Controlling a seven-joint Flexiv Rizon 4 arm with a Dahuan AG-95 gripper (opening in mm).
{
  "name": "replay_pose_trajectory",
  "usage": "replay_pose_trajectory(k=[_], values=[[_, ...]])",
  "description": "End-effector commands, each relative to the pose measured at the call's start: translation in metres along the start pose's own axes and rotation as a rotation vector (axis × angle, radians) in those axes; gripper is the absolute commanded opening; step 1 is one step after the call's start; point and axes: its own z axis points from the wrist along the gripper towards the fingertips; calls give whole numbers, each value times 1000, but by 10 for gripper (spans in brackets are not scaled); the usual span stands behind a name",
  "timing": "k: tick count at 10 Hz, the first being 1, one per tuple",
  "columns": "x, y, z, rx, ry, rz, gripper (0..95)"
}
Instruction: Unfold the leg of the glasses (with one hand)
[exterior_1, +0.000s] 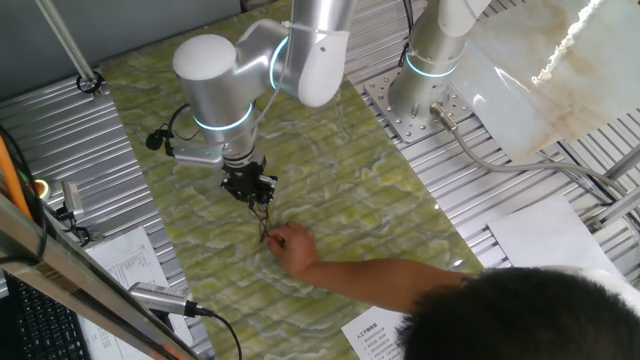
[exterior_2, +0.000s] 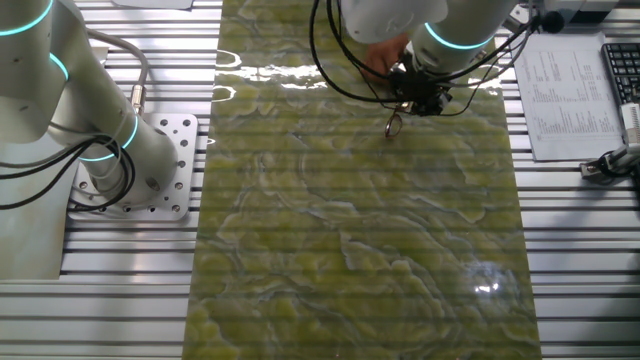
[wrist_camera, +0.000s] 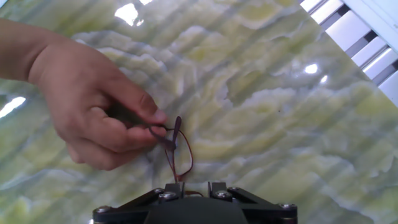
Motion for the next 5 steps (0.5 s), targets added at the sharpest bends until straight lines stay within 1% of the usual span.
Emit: replay_pose_trajectory(k=[1, 2, 3, 4, 5], values=[[-2, 0, 0, -15, 21, 18, 0], [-6, -1, -2, -12, 44, 29, 0], [-9, -2, -3, -10, 57, 27, 0], [-13, -3, -5, 5, 81, 4, 0], [-13, -3, -5, 3, 81, -7, 0]])
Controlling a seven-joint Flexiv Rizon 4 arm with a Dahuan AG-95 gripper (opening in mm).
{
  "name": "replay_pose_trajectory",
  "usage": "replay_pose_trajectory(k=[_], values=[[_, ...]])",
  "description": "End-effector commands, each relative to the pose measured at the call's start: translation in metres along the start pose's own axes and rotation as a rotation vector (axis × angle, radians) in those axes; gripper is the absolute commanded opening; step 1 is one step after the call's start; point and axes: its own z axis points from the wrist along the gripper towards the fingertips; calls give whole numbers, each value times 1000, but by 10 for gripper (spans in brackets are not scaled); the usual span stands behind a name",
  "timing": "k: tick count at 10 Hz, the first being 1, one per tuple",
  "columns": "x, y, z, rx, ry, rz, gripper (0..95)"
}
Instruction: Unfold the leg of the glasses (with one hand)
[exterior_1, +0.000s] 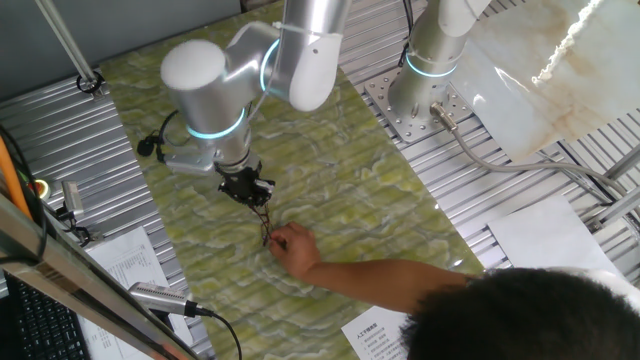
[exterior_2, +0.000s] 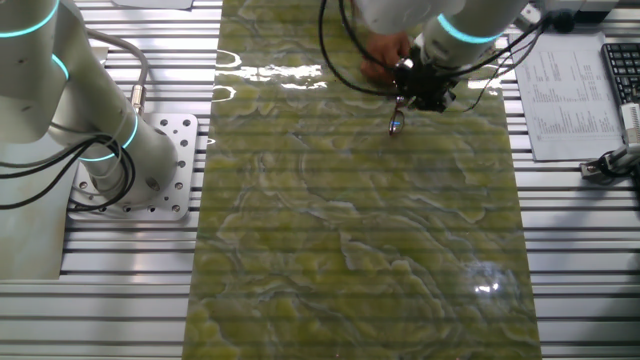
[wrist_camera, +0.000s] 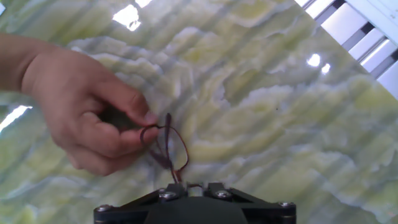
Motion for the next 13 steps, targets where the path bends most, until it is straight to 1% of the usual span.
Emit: replay_pose_trajectory(k=[1, 3, 4, 5, 6, 7, 9, 10, 12, 13], values=[[0, 0, -1, 2, 6, -30, 0], [0, 0, -1, 0, 9, -87, 0], [0, 0, -1, -1, 15, -101, 0], [0, 0, -1, -2, 22, -104, 0], [0, 2, -1, -5, 20, -97, 0], [-5, 10, 2, -3, 21, -89, 0], [-12, 26, 7, 15, 40, -88, 0], [-12, 27, 7, 12, 36, -114, 0], [-9, 28, 12, 18, 37, -134, 0], [-9, 28, 14, 20, 33, -140, 0]])
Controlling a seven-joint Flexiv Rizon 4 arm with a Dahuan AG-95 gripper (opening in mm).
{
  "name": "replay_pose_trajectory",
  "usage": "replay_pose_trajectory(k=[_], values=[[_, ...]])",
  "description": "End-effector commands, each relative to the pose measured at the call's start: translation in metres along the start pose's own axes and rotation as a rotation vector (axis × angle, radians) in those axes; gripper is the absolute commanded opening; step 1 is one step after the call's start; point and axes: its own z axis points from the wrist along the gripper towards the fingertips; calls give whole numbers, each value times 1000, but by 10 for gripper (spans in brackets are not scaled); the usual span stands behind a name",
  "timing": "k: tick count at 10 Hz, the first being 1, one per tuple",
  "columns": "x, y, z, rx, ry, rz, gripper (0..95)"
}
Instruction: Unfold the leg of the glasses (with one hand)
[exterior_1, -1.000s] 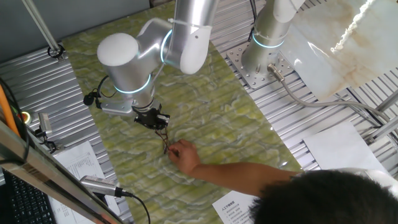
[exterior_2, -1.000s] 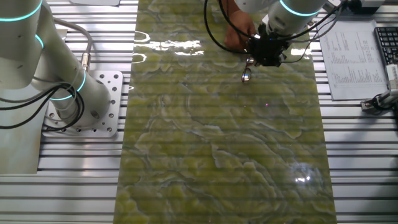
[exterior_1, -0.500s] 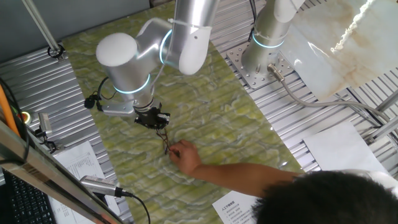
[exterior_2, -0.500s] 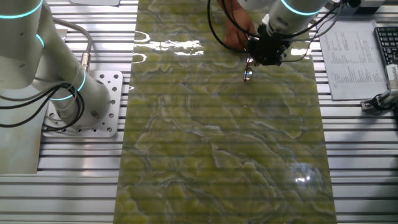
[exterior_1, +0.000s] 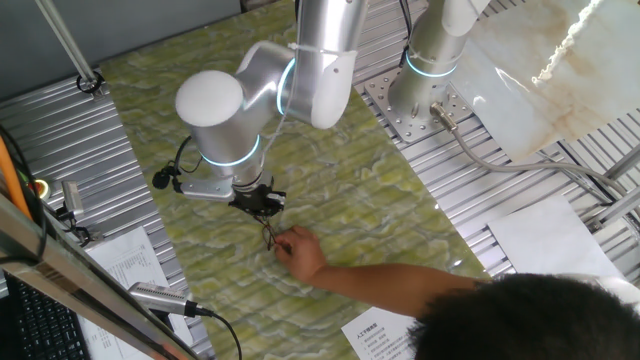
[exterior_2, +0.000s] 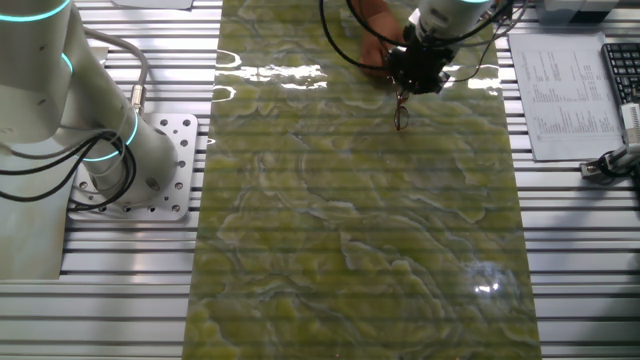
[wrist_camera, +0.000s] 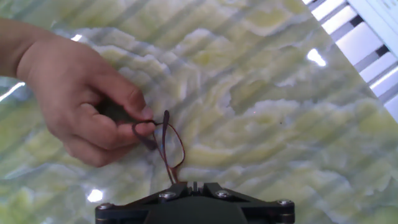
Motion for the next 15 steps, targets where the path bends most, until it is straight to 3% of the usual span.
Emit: replay_pose_trajectory(k=[1, 2, 3, 6, 15], values=[[0, 0, 5, -5, -17, -21, 0], [0, 0, 9, -11, -48, -24, 0], [0, 0, 9, -17, -58, -26, 190], [-2, 3, 10, -31, -79, -40, 190], [-8, 13, 11, -12, -103, -103, 190]])
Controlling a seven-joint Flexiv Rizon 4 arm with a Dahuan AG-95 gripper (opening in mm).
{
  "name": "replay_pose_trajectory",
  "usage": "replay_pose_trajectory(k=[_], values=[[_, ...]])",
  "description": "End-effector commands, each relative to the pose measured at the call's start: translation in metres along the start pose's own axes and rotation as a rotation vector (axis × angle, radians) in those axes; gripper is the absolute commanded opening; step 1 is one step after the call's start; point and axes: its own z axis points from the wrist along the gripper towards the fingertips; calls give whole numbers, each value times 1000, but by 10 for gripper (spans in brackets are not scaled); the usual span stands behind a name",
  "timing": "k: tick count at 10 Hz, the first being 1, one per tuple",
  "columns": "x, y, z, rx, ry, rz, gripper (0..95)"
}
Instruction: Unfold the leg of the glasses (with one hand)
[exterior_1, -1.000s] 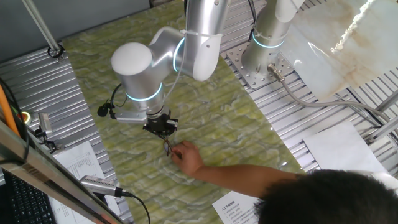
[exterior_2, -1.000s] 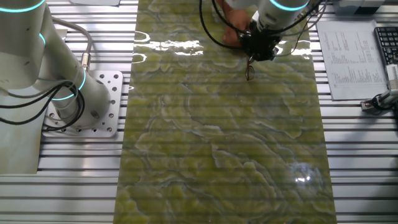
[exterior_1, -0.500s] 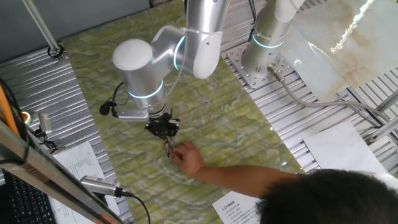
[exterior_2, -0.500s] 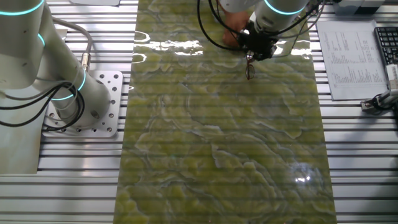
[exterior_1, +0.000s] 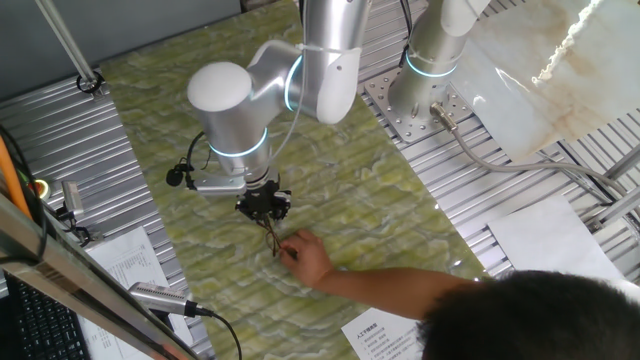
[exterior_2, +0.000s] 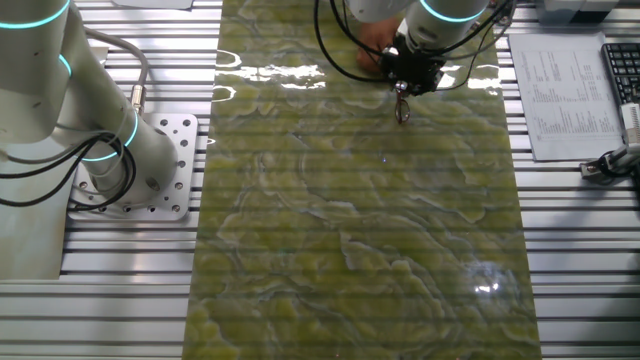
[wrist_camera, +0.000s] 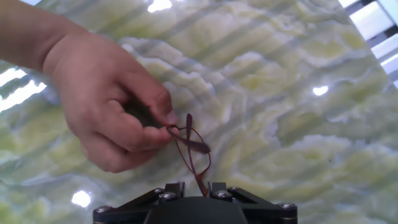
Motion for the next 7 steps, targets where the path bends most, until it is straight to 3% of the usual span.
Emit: replay_pose_trajectory(k=[1, 6, 7], values=[[0, 0, 0, -1, -4, -10, 190], [-8, -2, -1, 0, -3, -76, 190], [-9, -3, 1, 2, -5, -74, 0]])
